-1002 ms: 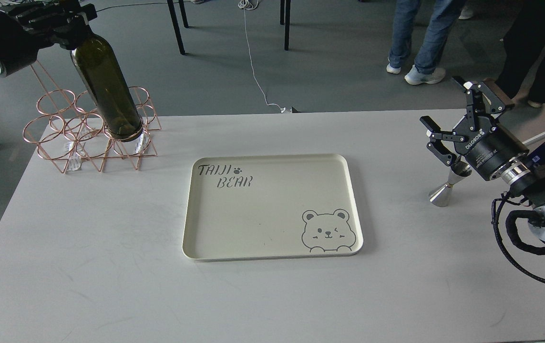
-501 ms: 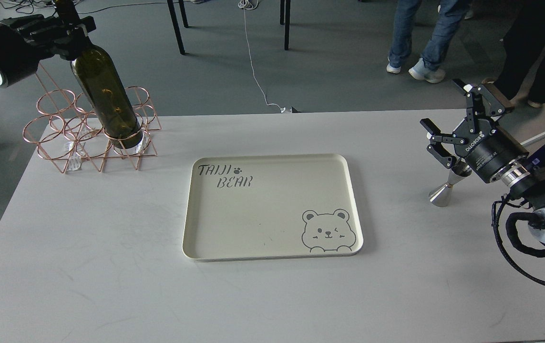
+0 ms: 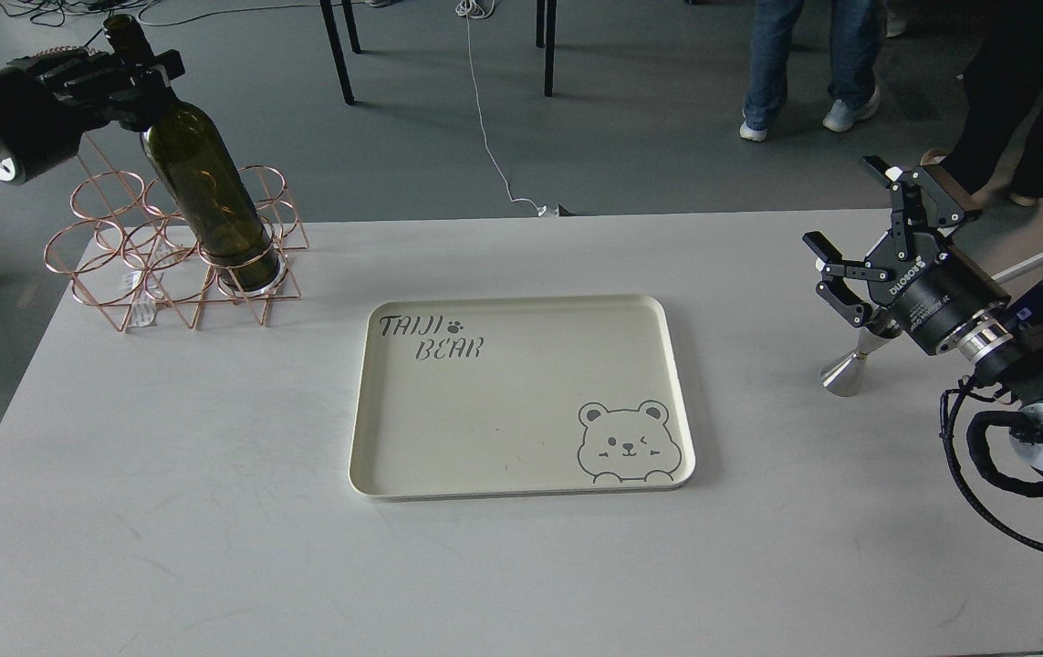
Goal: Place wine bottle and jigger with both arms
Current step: 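Lower the bottle into a slot of the copper rack with the left gripper, then open the left gripper and raise it away from the bottle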
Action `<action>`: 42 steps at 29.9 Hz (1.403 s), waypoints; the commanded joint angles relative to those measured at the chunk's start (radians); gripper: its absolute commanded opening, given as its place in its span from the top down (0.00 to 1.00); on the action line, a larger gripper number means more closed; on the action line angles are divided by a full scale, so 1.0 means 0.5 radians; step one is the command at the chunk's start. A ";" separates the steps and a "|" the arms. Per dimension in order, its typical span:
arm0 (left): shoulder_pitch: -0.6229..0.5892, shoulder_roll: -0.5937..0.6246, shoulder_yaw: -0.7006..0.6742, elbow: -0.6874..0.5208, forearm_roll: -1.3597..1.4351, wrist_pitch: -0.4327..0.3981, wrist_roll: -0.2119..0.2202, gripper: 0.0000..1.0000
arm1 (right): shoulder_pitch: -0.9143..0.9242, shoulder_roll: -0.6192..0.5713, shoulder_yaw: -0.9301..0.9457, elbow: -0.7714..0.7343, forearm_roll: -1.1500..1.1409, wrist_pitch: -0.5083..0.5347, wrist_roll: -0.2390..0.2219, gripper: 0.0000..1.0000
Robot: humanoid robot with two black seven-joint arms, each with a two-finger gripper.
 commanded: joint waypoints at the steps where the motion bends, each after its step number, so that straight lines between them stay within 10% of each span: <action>1: 0.001 -0.008 0.004 0.013 0.001 0.000 0.000 0.82 | 0.000 0.000 0.000 0.000 0.001 0.000 0.000 0.04; 42: 0.071 -0.115 0.004 0.130 0.004 0.003 0.000 0.80 | -0.019 0.003 0.006 0.003 -0.002 0.000 0.000 0.04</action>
